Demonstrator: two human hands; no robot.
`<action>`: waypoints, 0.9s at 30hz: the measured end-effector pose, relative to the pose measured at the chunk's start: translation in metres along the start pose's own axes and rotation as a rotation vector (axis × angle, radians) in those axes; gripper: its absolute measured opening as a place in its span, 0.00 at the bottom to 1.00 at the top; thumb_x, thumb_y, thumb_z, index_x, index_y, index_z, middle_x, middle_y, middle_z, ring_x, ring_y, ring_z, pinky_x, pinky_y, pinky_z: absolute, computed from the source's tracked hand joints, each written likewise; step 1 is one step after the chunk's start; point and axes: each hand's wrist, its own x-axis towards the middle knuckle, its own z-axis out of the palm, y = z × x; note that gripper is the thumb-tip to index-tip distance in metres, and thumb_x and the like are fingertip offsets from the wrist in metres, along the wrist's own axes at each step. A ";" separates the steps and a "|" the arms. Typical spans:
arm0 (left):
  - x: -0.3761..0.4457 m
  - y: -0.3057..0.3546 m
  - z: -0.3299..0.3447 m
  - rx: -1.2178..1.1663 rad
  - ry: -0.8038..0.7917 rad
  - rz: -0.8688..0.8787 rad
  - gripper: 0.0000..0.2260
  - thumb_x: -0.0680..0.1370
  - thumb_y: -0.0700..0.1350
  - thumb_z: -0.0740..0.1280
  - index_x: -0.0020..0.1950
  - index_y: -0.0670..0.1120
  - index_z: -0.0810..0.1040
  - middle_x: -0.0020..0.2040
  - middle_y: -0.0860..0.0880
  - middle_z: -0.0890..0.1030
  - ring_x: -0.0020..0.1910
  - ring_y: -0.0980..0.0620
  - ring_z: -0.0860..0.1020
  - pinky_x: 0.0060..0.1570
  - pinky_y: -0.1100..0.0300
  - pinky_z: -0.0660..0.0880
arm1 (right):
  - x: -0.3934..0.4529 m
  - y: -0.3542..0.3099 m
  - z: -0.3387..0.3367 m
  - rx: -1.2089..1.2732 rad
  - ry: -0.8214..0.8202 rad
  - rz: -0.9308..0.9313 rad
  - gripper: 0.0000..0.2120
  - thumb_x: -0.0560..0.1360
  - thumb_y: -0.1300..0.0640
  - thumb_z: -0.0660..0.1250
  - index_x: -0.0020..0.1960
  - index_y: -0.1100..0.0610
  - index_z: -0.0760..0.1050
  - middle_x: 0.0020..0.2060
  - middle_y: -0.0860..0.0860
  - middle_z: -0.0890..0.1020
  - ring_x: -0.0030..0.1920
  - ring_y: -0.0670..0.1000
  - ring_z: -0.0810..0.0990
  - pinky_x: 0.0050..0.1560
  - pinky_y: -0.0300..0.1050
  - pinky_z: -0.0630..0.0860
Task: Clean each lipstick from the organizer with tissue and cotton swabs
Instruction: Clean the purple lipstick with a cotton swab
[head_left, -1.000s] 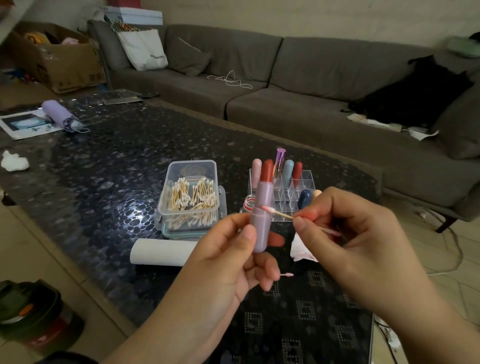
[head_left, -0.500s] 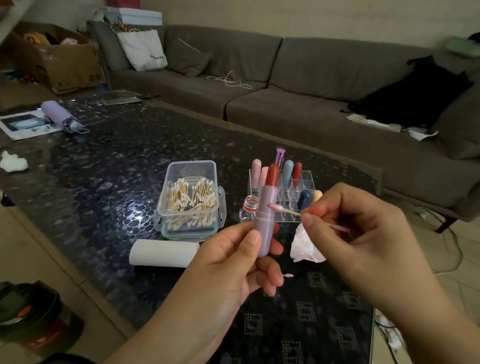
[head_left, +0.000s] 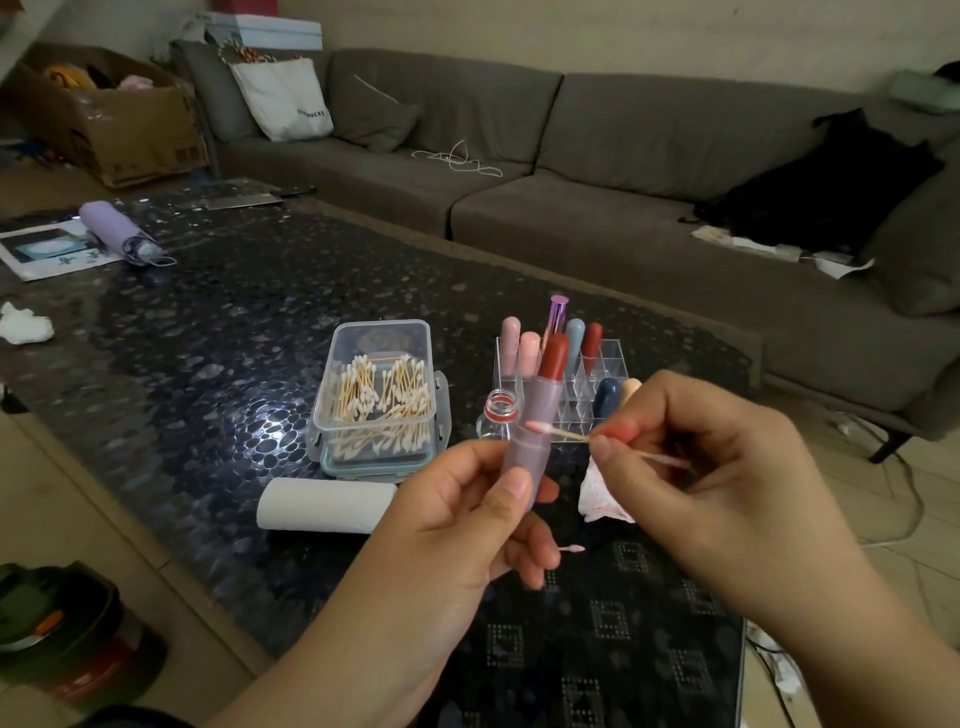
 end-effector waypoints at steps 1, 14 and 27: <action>0.000 0.000 0.000 0.009 0.000 0.006 0.12 0.71 0.45 0.69 0.49 0.39 0.78 0.39 0.45 0.81 0.27 0.52 0.76 0.27 0.64 0.72 | 0.000 0.000 0.000 0.004 -0.006 0.001 0.06 0.70 0.50 0.66 0.38 0.51 0.74 0.28 0.50 0.75 0.27 0.45 0.70 0.31 0.30 0.67; -0.001 0.004 0.002 0.077 0.019 0.041 0.13 0.64 0.43 0.69 0.45 0.39 0.74 0.35 0.46 0.79 0.28 0.51 0.77 0.29 0.63 0.74 | 0.001 0.001 0.003 -0.004 0.053 0.053 0.08 0.71 0.46 0.65 0.38 0.50 0.76 0.31 0.49 0.77 0.29 0.45 0.72 0.31 0.28 0.68; -0.001 0.004 0.001 0.068 0.026 0.050 0.10 0.66 0.42 0.70 0.44 0.41 0.75 0.35 0.44 0.78 0.28 0.50 0.76 0.28 0.63 0.74 | 0.001 0.001 0.001 0.021 0.008 0.058 0.09 0.70 0.46 0.65 0.38 0.50 0.76 0.27 0.52 0.75 0.25 0.47 0.69 0.28 0.31 0.66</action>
